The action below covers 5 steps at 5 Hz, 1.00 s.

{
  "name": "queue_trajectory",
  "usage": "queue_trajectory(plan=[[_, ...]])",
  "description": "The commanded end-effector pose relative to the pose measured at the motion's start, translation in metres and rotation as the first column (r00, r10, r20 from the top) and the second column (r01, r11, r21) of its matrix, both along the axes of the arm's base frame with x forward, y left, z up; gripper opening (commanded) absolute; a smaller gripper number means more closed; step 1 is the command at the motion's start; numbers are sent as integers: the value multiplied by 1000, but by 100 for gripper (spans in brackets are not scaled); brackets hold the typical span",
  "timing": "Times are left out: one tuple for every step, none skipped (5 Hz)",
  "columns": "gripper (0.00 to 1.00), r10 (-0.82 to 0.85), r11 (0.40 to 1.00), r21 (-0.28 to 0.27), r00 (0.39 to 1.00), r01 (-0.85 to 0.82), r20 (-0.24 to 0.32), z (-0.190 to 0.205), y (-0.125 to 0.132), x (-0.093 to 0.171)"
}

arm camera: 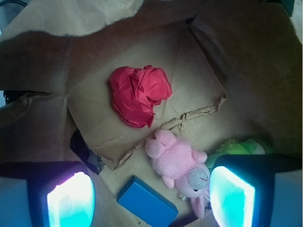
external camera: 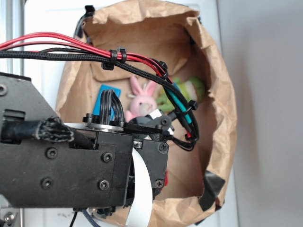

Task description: Grab the pink bunny.

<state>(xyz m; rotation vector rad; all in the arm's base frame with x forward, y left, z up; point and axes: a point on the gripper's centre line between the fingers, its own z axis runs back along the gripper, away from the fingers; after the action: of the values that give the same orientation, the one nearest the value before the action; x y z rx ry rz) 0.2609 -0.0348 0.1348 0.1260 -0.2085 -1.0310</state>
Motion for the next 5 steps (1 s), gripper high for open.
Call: queue_trajectory(plan=[[100,9,1000,-11,999,-9,33,10,-4,0],[100,-34,993,117,999,33,6,-25,6,16],[100,-91,989,109,995,96,-48,-43,17,11],[100,-118,993,-9,989,117,-86,-33,27,11],[100,-111,990,-90,992,104,-68,-11,40,7]])
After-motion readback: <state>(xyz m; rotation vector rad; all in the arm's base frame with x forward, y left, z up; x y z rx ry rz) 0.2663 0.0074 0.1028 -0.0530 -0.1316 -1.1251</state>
